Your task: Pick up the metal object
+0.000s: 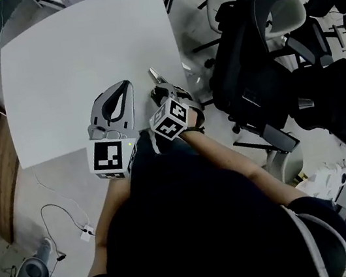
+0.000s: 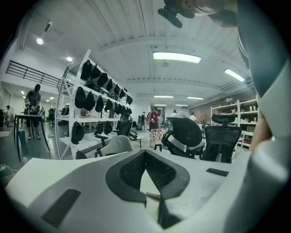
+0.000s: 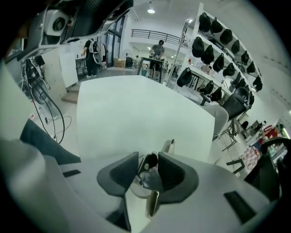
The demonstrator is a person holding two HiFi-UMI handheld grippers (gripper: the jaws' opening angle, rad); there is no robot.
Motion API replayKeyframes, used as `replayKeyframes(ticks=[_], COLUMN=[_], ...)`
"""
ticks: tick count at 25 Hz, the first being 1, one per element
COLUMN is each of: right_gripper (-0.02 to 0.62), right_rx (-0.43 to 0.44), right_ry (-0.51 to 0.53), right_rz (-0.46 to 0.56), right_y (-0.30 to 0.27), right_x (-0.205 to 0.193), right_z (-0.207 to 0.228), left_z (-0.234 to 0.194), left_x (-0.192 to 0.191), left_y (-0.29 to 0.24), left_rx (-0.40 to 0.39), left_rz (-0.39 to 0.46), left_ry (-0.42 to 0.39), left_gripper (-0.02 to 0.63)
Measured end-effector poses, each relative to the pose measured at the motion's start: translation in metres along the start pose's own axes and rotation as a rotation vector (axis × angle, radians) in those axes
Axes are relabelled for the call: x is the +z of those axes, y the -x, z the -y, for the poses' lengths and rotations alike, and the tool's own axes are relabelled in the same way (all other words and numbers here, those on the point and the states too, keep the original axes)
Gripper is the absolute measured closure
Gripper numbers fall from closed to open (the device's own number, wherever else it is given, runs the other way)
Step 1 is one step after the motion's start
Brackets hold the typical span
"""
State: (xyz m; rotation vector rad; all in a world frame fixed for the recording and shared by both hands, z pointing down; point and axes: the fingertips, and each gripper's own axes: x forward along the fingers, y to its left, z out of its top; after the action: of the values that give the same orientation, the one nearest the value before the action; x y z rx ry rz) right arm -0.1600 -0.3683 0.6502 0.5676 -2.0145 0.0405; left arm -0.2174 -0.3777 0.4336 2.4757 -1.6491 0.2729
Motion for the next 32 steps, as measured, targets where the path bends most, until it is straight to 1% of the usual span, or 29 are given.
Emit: replayKeyframes(ticks=[4, 7, 11, 16, 18, 22, 26, 29, 32], right_gripper=[0.469, 0.471, 0.515, 0.535, 0.553, 0.56, 0.561, 0.561, 0.561], right_rx=[-0.049, -0.094, -0.145, -0.199, -0.229, -0.249, -0.268, -0.3, -0.354], right_ry=[-0.01, 0.007, 0.017, 0.063, 0.092, 0.105, 0.092, 0.071, 0.049], right_rz=[-0.033, -0.053, -0.078, -0.121, -0.127, -0.119, -0.09, -0.028, 0.064], right_y=[-0.001, 0.003, 0.01, 0.018, 0.023, 0.03, 0.044, 0.06, 0.084], right_x=[-0.004, -0.008, -0.015, -0.027, -0.029, -0.031, -0.024, -0.004, 0.026], right_z=[0.003, 0.008, 0.018, 0.028, 0.036, 0.047, 0.051, 0.061, 0.075], left_z=[-0.002, 0.0, 0.007, 0.017, 0.02, 0.021, 0.016, 0.008, 0.0], left_x=[-0.001, -0.001, 0.007, 0.013, 0.015, 0.016, 0.016, 0.02, 0.027], left_y=[-0.007, -0.014, -0.02, -0.024, -0.025, -0.024, -0.019, -0.016, -0.011], left_rx=[-0.062, -0.114, -0.183, -0.239, -0.253, -0.255, -0.231, -0.203, -0.169], left_rz=[-0.007, -0.008, 0.028, 0.051, 0.056, 0.061, 0.063, 0.073, 0.094], left_ry=[0.001, 0.018, 0.036, 0.044, 0.041, 0.035, 0.028, 0.014, -0.005], left_gripper=[0.583, 0.583, 0.583, 0.581, 0.583, 0.583, 0.583, 0.581, 0.583])
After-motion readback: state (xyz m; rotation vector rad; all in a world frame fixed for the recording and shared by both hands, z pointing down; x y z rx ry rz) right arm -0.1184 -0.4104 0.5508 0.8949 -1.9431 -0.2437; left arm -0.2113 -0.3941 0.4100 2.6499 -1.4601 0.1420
